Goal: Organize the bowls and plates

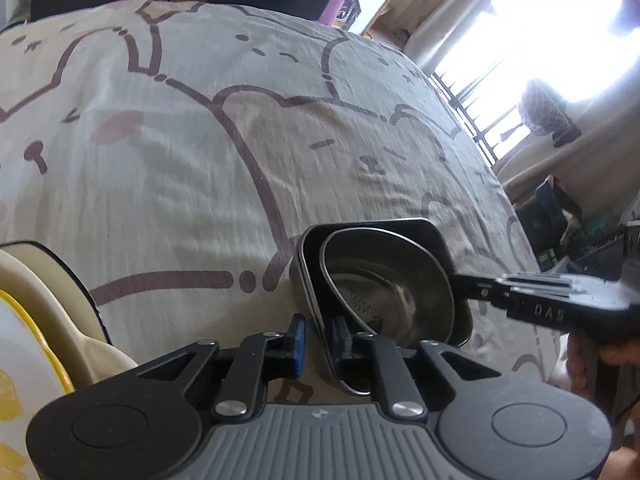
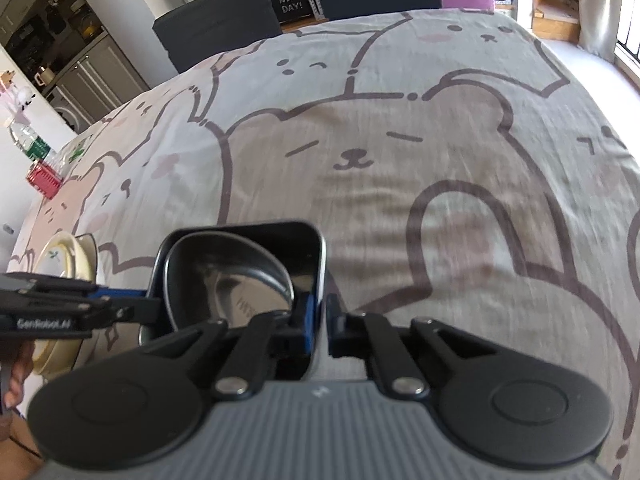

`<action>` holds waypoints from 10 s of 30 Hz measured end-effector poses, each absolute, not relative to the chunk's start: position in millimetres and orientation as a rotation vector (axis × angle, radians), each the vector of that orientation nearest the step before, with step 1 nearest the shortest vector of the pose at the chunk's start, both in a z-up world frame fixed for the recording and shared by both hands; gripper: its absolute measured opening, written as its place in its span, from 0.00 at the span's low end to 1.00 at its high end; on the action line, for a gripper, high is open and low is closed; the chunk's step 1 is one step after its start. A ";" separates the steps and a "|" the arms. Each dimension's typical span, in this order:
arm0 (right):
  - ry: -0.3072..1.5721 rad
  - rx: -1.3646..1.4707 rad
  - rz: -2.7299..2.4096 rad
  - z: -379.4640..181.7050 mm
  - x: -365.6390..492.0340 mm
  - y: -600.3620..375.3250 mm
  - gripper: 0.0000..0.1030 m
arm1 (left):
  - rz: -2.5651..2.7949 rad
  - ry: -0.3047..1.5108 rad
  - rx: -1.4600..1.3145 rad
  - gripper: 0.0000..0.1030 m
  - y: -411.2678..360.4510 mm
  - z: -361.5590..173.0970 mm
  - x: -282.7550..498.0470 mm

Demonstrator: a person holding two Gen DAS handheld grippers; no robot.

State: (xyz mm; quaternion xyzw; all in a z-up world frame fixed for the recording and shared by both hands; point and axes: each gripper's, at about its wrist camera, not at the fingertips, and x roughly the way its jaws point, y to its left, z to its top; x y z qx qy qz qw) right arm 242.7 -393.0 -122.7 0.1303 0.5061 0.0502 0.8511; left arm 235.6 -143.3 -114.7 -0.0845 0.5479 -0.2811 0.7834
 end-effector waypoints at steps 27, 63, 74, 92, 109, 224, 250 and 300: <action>1.067 0.410 0.123 -123.3 235.3 -403.9 0.08 | -0.579 1.201 -0.347 0.06 -124.7 -116.5 239.6; 0.767 0.619 0.299 -69.0 214.5 -392.7 0.08 | -0.604 0.889 -0.521 0.06 -49.5 -38.3 215.1; 0.717 0.619 0.387 -53.3 221.3 -345.1 0.08 | -0.548 0.818 -0.538 0.06 6.8 -19.0 190.6; 0.736 0.595 0.525 -49.3 234.0 -266.7 0.08 | -0.439 0.743 -0.560 0.06 87.7 -3.3 146.2; 0.811 0.540 0.559 -57.0 235.4 -215.0 0.09 | -0.368 0.776 -0.571 0.06 127.4 -22.8 139.3; 0.703 0.230 0.276 -33.0 168.1 -173.0 1.00 | -0.190 0.741 -0.199 1.00 109.2 1.1 81.8; 0.472 0.094 0.081 -46.0 58.8 -155.0 1.00 | -0.110 0.564 -0.028 1.00 90.7 9.5 -11.4; 0.494 0.028 0.055 -56.7 38.0 -156.7 1.00 | -0.120 0.582 0.106 1.00 71.4 -15.4 -25.8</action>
